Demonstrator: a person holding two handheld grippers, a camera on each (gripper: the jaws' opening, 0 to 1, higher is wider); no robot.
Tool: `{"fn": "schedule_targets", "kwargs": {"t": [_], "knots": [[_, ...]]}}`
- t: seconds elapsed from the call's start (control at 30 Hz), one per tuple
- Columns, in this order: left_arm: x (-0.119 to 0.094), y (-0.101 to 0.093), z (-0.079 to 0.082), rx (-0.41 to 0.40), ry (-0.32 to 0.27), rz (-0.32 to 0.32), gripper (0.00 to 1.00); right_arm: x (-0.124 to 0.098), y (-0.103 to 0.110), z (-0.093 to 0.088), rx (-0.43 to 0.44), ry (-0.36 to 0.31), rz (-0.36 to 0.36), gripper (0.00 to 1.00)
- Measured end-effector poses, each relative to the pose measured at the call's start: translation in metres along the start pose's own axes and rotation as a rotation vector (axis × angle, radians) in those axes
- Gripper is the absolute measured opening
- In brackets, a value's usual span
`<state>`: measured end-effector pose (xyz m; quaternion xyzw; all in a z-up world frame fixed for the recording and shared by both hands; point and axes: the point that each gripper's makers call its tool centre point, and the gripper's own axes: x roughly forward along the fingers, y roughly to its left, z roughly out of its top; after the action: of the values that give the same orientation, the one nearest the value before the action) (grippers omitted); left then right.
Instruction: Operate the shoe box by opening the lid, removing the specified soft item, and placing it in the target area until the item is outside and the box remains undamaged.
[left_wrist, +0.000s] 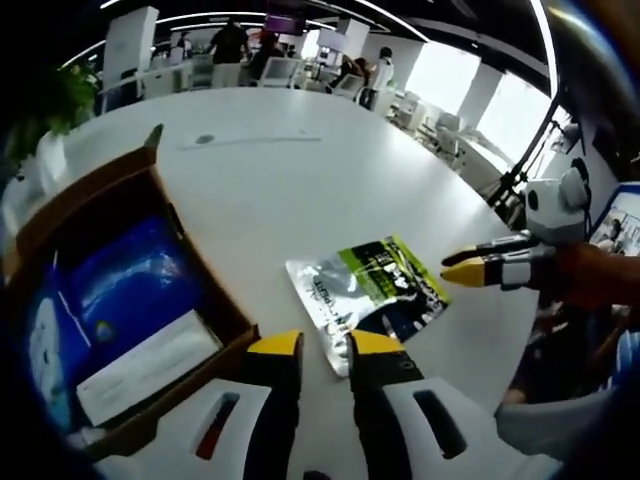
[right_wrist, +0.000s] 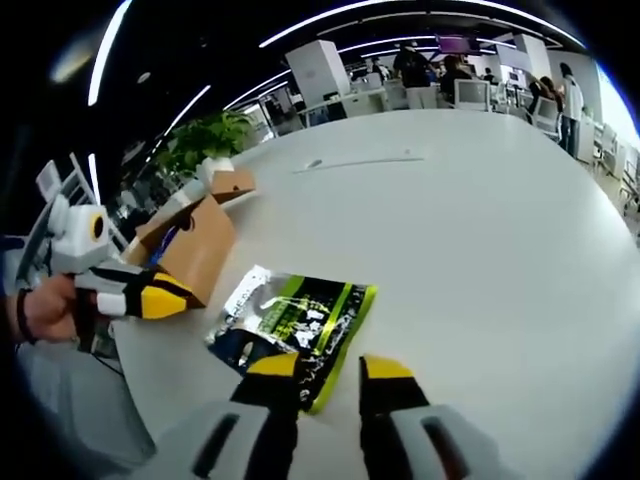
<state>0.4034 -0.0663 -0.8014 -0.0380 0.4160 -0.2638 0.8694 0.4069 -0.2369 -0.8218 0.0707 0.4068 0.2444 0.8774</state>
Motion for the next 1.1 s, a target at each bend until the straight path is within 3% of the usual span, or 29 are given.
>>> {"fn": "schedule_targets", "kwargs": {"t": [0.8, 1.1], "knots": [[-0.058, 0.017, 0.015, 0.036, -0.101, -0.030, 0.24, -0.011, 0.032, 0.018, -0.046, -0.056, 0.031, 0.29], [-0.078, 0.031, 0.019, 0.035, -0.135, -0.020, 0.26, -0.013, 0.046, 0.022, -0.065, -0.069, 0.046, 0.31]]}}
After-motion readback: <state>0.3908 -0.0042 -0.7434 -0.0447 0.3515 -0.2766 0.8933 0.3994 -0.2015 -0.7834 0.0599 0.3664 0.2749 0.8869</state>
